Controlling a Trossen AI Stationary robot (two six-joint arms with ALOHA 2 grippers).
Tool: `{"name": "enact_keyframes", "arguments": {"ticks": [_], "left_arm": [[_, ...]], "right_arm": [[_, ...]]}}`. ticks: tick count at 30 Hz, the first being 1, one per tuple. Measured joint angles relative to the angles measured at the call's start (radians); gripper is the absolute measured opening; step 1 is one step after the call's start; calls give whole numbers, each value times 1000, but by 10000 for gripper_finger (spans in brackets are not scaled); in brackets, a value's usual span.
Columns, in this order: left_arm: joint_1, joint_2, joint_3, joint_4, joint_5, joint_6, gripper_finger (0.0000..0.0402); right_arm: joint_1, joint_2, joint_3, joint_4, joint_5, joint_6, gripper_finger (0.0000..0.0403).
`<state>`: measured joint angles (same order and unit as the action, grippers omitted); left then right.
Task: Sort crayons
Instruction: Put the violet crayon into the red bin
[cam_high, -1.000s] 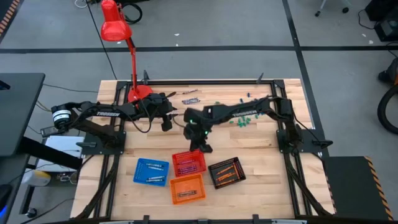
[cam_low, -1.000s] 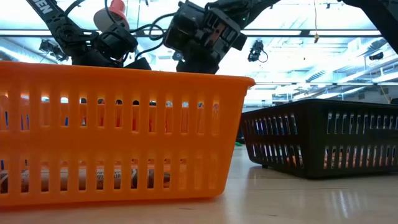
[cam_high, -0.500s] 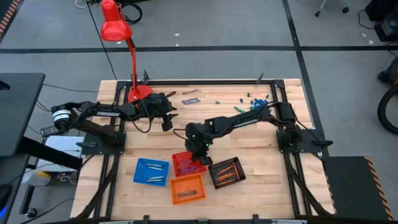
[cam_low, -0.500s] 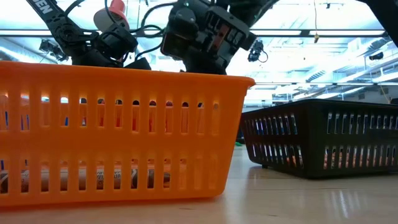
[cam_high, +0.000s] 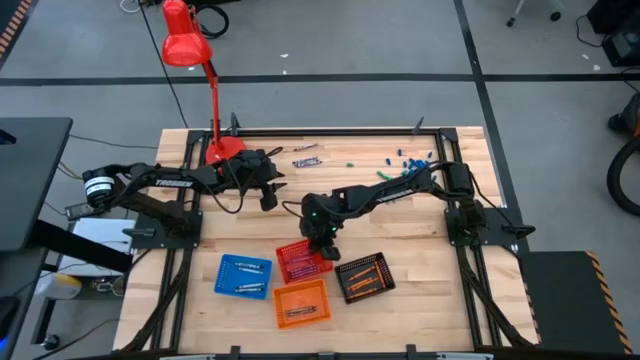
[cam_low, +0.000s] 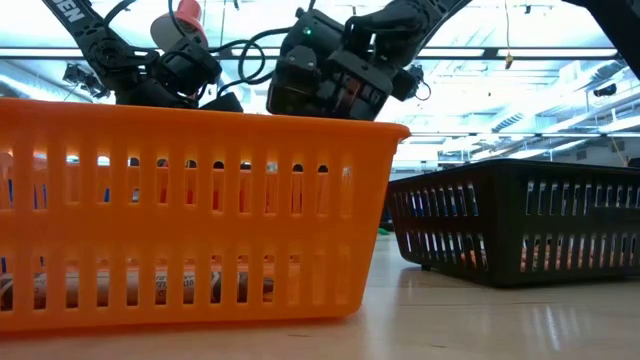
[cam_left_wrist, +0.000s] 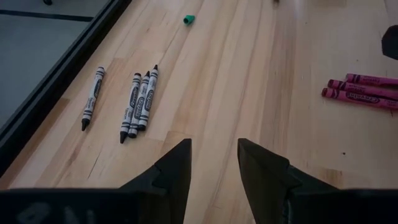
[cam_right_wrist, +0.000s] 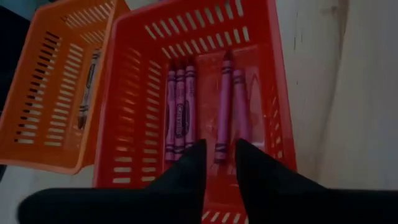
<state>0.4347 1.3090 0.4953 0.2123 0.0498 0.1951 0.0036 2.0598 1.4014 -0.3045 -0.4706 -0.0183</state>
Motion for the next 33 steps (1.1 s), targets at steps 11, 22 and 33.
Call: {"name": "enact_keyframes", "arguments": {"ticks": [11, 22, 33], "left_arm": [[0, 0, 0, 1, 0, 2, 141], [0, 0, 0, 0, 0, 6, 141], [0, 0, 0, 4, 0, 7, 141]], "right_arm": [[-13, -24, 67, -68, -42, -28, 128], [-91, -27, 72, -163, 317, -111, 127], [-40, 0, 70, -205, 180, -121, 127]]}}
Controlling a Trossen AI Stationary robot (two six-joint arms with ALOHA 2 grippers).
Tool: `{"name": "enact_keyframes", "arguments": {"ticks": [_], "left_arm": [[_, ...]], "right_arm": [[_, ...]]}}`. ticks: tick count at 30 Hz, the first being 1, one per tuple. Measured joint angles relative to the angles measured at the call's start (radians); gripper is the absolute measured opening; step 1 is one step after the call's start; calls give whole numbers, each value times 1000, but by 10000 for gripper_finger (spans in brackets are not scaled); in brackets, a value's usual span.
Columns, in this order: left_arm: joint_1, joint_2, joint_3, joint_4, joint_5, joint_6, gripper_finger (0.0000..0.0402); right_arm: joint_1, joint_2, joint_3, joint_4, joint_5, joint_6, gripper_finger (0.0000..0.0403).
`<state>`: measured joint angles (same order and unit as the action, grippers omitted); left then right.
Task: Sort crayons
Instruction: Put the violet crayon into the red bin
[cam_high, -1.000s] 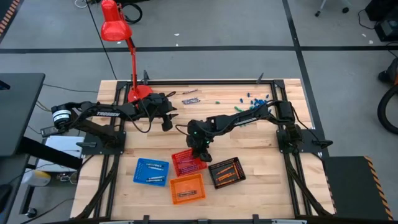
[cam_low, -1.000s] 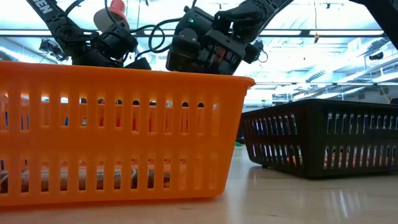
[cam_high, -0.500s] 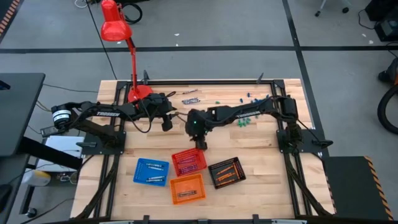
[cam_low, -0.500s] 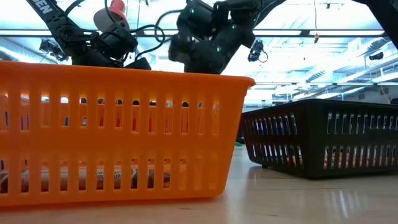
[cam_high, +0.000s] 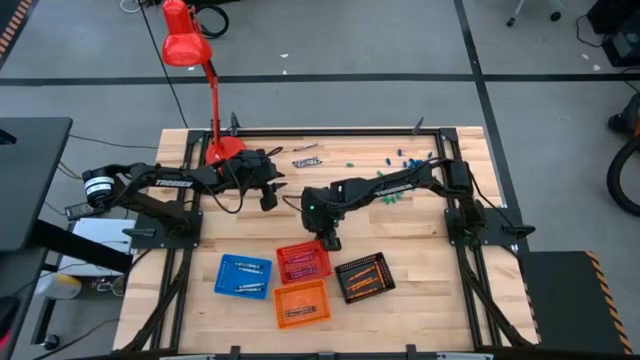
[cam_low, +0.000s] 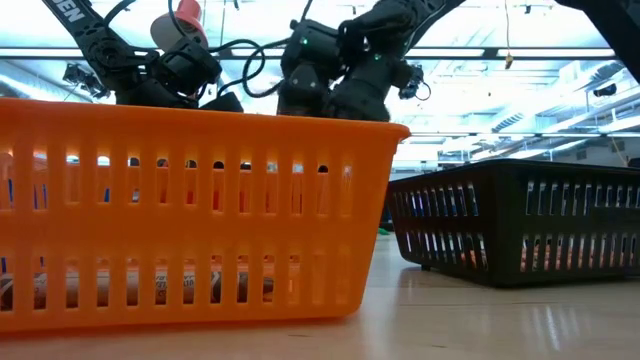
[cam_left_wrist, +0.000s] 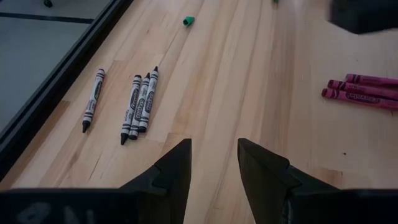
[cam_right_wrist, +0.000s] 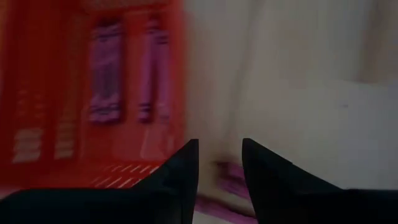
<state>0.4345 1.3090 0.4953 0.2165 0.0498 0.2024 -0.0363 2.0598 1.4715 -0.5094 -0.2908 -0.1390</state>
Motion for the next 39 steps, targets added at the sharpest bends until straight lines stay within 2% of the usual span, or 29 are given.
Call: {"name": "enact_keyframes", "arguments": {"ticks": [4, 11, 18, 22, 27, 33, 39], "left_arm": [[0, 0, 0, 0, 0, 0, 141], [0, 0, 0, 0, 0, 0, 141], [0, 0, 0, 0, 0, 0, 141], [0, 0, 0, -1, 0, 1, 141], [0, 0, 0, -1, 0, 6, 141], [0, 0, 0, 3, 0, 18, 141], [0, 0, 0, 2, 0, 12, 141]], "right_arm": [[24, 0, 0, -12, -31, -20, 127], [9, -11, 0, -18, 168, -98, 127], [-12, 2, 0, -35, 220, -296, 138], [-12, -1, 0, -58, 222, -370, 162], [0, -18, 0, -206, 224, -493, 181], [12, -18, -2, -242, 228, -714, 169], [9, -18, -7, -215, 206, -741, 153]]}}
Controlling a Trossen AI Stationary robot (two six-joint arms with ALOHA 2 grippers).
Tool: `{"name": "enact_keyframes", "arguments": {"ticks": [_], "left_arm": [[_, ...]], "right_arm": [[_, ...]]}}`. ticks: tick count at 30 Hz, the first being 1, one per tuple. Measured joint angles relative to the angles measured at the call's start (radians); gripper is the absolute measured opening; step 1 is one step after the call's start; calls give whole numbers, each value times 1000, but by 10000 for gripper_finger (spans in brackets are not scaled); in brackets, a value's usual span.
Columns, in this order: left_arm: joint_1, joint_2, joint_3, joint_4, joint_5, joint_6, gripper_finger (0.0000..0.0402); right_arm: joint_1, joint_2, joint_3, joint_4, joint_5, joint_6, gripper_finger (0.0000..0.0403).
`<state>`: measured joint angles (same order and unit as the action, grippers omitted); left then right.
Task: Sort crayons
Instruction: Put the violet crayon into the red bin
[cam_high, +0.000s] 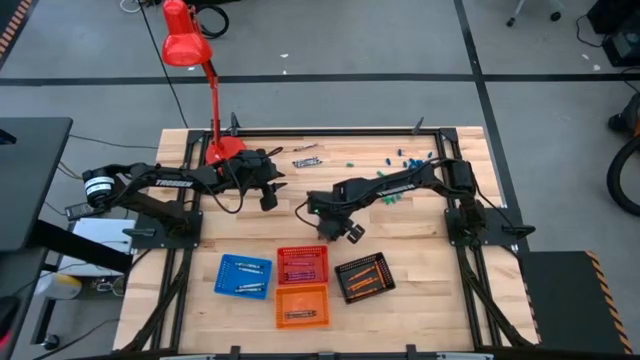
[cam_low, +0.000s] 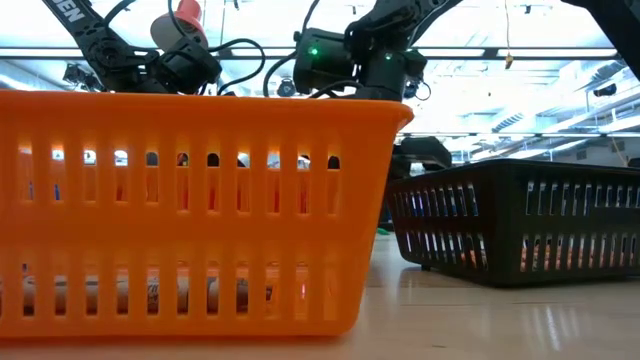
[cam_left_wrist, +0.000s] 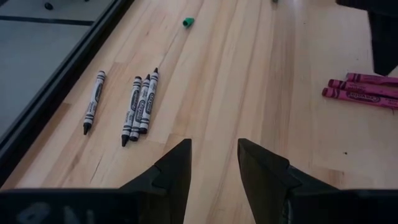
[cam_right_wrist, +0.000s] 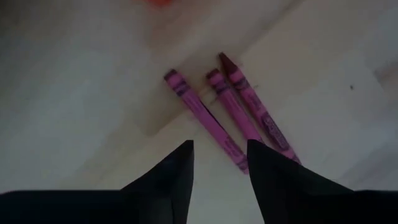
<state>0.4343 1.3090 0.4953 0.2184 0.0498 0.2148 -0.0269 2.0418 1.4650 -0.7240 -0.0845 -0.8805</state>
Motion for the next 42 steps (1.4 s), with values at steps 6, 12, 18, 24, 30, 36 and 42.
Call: {"name": "enact_keyframes", "arguments": {"ticks": [6, 12, 18, 24, 30, 36, 42], "left_arm": [[0, 0, 0, 0, 0, -1, 141], [0, 0, 0, 1, 0, -1, 141], [0, 0, 0, 0, 0, -1, 141], [0, 0, 0, -1, 0, 0, 141], [0, 0, 0, -5, 0, 0, 141], [0, 0, 0, -4, 0, 9, 141], [0, 0, 0, -3, 0, 9, 141]], "right_arm": [[-2, 0, -58, 76, -40, -6, 150], [-2, -2, -106, 148, -40, -11, 150], [-8, -5, -122, 132, -43, 31, 147], [-24, -3, -123, 107, -72, 139, 117], [-29, -3, -124, 86, -82, 198, 60], [-29, -14, -125, 52, -67, 249, 17], [-29, -32, -88, -61, -18, 300, 28]]}}
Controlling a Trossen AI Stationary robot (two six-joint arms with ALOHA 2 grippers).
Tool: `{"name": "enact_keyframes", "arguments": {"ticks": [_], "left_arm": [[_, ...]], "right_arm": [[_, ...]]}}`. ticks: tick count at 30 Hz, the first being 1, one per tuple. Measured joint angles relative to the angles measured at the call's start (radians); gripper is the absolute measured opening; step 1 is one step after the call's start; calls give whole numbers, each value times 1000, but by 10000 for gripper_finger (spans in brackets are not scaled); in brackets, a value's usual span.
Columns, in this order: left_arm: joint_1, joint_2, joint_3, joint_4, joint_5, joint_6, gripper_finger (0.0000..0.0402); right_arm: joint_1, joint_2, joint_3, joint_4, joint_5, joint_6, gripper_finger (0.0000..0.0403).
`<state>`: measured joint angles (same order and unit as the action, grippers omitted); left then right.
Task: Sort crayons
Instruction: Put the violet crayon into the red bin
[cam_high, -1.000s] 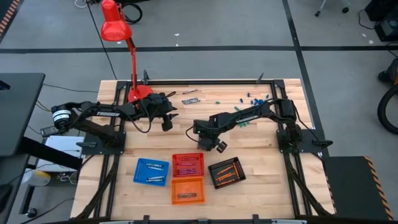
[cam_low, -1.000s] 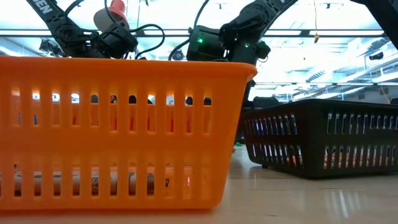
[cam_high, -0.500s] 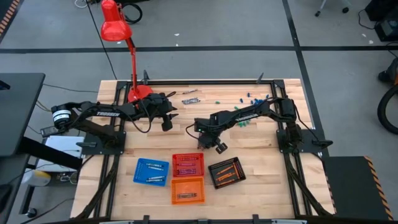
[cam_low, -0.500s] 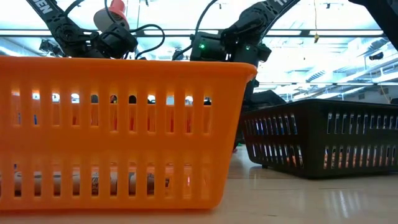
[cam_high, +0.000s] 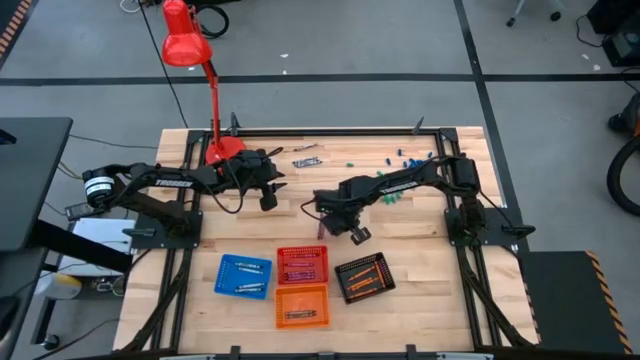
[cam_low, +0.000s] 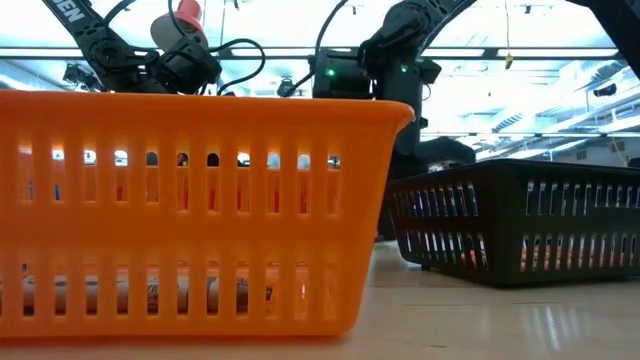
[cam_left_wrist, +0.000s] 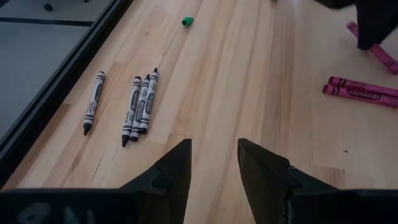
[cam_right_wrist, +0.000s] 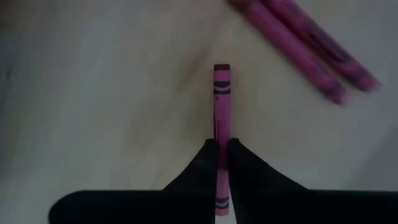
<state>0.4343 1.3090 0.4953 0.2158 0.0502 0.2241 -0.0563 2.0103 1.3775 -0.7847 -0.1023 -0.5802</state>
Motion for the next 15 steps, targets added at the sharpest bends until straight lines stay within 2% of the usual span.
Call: {"name": "enact_keyframes", "arguments": {"ticks": [12, 15], "left_arm": [[0, 0, 0, 2, 0, 0, 141], [0, 0, 0, 2, 0, 0, 141]], "right_arm": [[0, -6, 179, -204, -5, 160, 34], [-1, -7, 220, -207, -57, 190, 34]]}}
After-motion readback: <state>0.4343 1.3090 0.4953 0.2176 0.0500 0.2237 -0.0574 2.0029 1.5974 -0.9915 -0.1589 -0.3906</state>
